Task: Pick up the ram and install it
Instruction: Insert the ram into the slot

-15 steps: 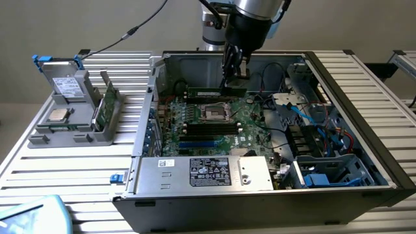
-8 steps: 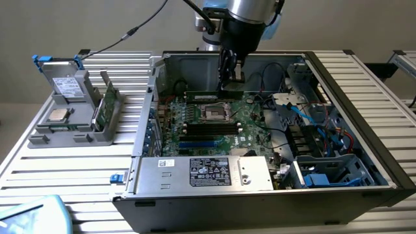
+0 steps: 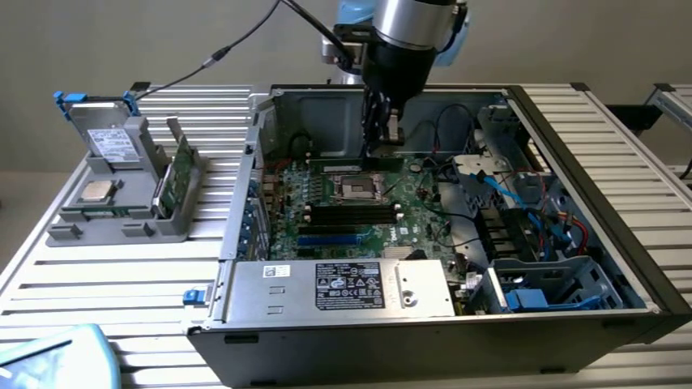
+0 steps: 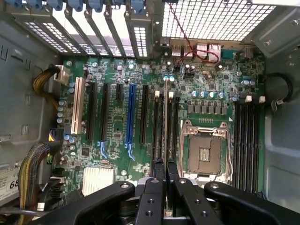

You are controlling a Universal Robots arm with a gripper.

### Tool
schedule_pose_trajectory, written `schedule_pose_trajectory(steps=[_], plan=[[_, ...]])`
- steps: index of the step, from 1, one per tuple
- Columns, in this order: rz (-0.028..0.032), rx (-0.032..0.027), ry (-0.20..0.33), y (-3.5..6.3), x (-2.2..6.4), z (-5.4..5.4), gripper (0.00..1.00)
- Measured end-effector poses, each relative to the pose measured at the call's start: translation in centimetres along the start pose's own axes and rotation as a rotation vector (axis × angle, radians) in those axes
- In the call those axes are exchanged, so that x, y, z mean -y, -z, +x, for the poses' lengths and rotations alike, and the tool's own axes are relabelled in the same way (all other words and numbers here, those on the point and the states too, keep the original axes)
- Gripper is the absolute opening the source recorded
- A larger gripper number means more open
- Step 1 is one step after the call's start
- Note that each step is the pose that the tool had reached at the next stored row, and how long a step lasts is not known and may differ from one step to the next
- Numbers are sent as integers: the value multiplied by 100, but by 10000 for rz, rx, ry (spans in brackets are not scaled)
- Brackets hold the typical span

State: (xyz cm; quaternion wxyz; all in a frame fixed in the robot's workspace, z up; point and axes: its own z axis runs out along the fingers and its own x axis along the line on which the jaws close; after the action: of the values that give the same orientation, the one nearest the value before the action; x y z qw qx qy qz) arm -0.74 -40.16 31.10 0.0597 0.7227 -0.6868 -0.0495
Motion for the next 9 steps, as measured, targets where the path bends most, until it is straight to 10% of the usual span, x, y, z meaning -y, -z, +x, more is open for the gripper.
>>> schedule_pose_trajectory(steps=[9], plan=[[0, 5, -26, -161, 30, 5, 13]])
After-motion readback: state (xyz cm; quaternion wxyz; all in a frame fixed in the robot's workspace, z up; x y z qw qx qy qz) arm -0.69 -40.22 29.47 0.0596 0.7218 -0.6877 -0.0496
